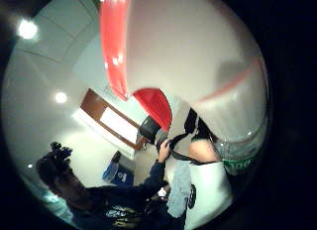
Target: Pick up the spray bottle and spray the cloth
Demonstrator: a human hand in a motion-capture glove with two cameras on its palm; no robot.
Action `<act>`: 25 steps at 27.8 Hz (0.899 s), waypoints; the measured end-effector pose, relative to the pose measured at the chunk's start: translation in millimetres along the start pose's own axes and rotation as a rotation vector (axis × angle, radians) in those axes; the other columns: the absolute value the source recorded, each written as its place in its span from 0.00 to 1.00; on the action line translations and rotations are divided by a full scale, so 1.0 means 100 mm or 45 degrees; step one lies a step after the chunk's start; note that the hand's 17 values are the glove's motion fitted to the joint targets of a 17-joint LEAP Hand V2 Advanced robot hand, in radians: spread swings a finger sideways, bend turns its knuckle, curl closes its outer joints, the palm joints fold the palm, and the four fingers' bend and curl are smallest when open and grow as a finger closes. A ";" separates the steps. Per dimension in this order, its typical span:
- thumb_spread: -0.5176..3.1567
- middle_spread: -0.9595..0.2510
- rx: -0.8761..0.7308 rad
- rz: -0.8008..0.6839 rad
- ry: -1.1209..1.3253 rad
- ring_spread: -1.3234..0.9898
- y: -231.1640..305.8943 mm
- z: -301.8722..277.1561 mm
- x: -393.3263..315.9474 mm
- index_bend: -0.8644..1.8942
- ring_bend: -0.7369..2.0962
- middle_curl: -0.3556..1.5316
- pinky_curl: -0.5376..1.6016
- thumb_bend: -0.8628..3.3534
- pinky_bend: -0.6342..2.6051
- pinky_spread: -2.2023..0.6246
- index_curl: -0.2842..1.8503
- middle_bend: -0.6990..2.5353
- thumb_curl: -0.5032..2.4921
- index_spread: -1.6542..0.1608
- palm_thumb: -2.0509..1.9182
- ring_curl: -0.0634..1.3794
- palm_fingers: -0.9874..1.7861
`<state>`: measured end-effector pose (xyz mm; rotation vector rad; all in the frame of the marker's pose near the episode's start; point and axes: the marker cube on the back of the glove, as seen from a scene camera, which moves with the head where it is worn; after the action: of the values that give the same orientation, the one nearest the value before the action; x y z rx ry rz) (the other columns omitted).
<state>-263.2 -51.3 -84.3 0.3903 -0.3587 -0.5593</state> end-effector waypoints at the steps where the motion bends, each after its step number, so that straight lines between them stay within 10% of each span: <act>1: 0.28 0.61 -0.008 -0.004 -0.017 0.46 -0.04 0.05 -0.06 0.37 0.49 0.46 0.44 0.20 0.36 0.66 0.36 0.38 0.40 0.74 0.75 0.36 0.82; 25: 0.36 0.62 -0.213 0.020 -0.195 0.47 -0.60 2.00 -0.18 0.37 0.49 0.47 0.43 0.20 0.35 0.66 0.35 0.38 0.37 0.75 0.73 0.36 0.82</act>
<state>-389.5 -139.3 58.5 0.1835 -0.4581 -0.6010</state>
